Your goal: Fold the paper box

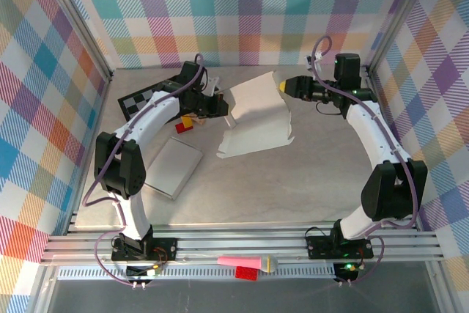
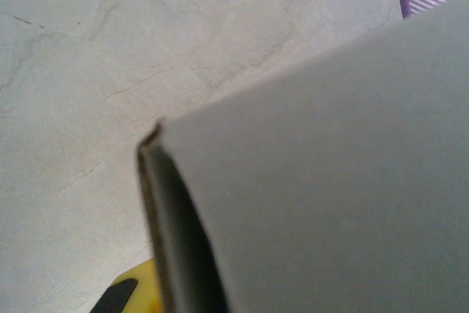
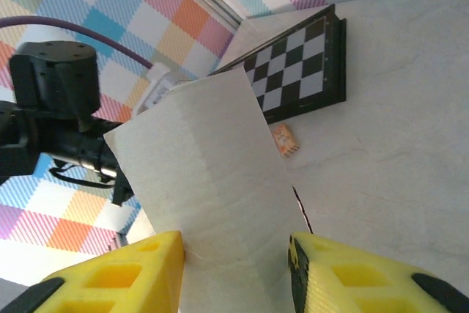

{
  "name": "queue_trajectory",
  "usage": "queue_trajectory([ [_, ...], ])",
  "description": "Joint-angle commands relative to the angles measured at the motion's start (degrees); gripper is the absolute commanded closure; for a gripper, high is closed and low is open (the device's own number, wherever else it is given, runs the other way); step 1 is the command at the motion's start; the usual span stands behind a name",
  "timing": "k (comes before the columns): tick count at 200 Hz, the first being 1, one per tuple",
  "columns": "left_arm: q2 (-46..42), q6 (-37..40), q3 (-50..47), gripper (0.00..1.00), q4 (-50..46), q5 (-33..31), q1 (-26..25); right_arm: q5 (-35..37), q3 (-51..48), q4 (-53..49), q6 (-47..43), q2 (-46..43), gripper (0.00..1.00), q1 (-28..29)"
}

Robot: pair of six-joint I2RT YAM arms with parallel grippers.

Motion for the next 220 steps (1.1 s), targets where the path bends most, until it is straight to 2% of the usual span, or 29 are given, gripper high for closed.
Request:
queue_trajectory([
  [1, -0.8, 2.1, 2.9, 1.00, 0.5, 3.0, -1.6, 3.7, 2.2, -4.4, -4.9, 1.3, 0.58, 2.2],
  [37, -0.8, 3.5, 4.0, 1.00, -1.2, 2.5, -2.1, 10.7, 2.9, -6.4, -7.7, 1.2, 0.59, 4.1],
  [77, -1.0, 4.2, 4.3, 1.00, -1.9, 2.0, -2.6, 12.5, 3.5, -6.7, -8.5, 1.7, 0.62, 5.0],
  [125, -1.0, 4.0, 4.3, 1.00, -1.7, 2.1, -2.8, 18.0, 1.5, -5.1, -7.6, 0.7, 0.69, 6.1],
  [183, -1.2, 4.1, 4.3, 1.00, -2.0, 2.2, -2.8, 18.8, 1.5, -3.6, -6.3, 1.2, 0.82, 6.0],
  [220, -1.3, 4.1, 4.4, 1.00, -2.1, 1.8, -2.8, 17.1, 2.1, -4.0, -6.7, 1.5, 0.81, 6.2],
])
